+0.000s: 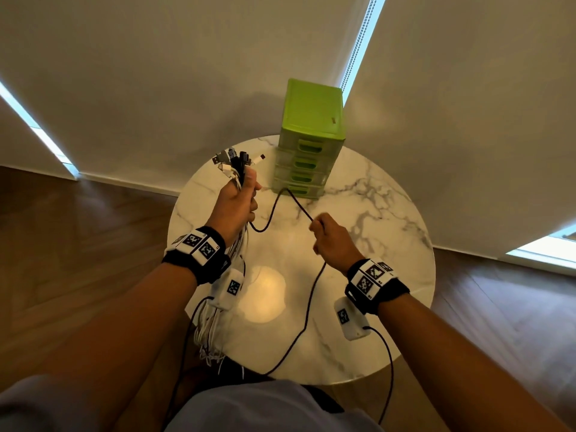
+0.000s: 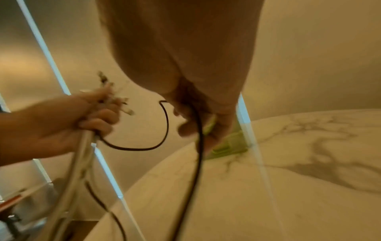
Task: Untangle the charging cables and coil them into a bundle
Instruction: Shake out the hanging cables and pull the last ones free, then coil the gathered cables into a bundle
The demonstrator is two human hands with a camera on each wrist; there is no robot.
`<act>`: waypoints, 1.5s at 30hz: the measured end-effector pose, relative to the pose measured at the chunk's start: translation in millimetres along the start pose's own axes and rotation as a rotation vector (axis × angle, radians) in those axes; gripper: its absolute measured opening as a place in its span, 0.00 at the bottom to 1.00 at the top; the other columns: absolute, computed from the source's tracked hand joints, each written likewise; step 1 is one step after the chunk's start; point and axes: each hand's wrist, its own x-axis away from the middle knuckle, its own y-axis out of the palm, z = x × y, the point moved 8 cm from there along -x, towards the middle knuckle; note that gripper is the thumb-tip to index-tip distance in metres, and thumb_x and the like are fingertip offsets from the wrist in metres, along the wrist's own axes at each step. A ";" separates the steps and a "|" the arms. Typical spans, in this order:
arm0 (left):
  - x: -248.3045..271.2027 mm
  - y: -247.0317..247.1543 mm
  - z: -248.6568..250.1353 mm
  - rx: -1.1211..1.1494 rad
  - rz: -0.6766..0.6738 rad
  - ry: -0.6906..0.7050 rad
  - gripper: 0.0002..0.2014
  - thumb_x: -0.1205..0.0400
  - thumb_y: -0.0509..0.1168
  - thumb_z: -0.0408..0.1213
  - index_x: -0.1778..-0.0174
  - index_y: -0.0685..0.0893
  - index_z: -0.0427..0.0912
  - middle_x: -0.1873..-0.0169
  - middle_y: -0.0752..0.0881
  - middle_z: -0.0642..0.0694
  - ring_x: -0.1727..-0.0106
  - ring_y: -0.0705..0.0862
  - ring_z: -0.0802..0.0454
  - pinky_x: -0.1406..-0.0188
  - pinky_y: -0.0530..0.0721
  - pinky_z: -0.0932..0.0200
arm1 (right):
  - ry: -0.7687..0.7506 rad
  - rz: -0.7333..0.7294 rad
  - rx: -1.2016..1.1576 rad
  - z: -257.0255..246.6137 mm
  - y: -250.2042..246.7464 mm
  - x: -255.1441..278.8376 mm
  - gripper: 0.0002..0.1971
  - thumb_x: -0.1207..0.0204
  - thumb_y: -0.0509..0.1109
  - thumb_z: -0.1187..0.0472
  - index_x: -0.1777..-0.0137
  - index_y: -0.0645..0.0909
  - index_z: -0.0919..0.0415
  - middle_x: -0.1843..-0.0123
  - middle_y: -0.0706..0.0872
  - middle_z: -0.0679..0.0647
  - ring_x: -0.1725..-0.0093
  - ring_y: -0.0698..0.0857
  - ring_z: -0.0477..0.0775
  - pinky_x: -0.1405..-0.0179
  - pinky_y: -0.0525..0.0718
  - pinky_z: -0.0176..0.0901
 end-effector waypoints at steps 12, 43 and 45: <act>32.0 3.7 20.5 -0.102 -0.184 0.011 0.14 0.09 0.56 0.53 0.52 0.77 0.47 0.72 0.75 0.57 0.71 0.74 0.59 0.66 0.72 0.60 | -0.180 -0.432 -0.168 -89.7 65.5 12.5 0.44 0.25 0.76 0.63 0.14 0.55 0.57 0.15 0.65 0.54 0.17 0.65 0.51 0.21 0.69 0.39; 61.5 -128.1 110.6 -0.494 0.155 0.319 0.19 0.21 0.77 0.50 0.45 0.79 0.45 0.56 0.86 0.53 0.51 0.87 0.53 0.42 0.86 0.48 | -0.188 -0.582 -0.805 -235.1 160.1 52.0 0.07 0.20 0.56 0.67 0.51 0.68 0.54 0.70 0.63 0.52 0.73 0.61 0.50 0.73 0.63 0.45; 61.1 -124.2 118.4 -0.370 0.088 0.416 0.33 0.26 0.82 0.43 0.30 0.71 0.51 0.45 0.86 0.52 0.47 0.89 0.53 0.42 0.89 0.45 | -0.115 -0.641 -0.823 -235.2 161.4 50.6 0.08 0.23 0.54 0.66 0.61 0.60 0.55 0.72 0.58 0.50 0.75 0.55 0.49 0.75 0.58 0.41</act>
